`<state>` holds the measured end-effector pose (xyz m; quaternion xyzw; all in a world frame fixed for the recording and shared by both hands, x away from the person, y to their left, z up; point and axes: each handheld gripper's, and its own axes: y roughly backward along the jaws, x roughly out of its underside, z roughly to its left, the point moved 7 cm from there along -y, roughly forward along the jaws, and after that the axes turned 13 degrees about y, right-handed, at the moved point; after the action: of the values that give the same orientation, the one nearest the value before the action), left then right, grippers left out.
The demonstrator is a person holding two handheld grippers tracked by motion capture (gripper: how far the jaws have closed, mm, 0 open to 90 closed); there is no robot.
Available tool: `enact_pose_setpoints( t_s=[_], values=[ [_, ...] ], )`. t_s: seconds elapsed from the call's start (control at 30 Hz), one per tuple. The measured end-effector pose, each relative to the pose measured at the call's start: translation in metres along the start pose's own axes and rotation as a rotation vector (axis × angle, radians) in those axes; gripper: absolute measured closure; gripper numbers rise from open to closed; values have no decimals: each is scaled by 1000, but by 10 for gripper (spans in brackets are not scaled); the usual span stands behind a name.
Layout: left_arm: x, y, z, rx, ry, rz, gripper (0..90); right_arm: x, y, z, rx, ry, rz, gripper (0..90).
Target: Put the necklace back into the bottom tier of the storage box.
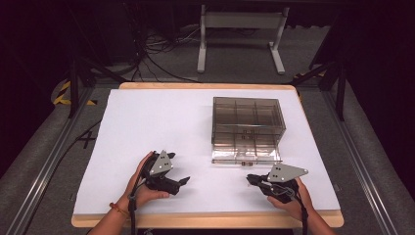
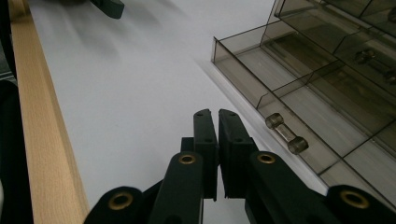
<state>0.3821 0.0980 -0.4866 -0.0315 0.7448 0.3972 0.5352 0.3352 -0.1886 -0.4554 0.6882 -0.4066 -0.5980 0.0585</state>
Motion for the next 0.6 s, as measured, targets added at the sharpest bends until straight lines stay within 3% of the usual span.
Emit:
enact_pose_setpoints(
  t_s=[0.6],
  values=[
    [-1,0,-2,14,-1,-12,70,-7,16,-15,40,-1,-27,873]
  ],
)
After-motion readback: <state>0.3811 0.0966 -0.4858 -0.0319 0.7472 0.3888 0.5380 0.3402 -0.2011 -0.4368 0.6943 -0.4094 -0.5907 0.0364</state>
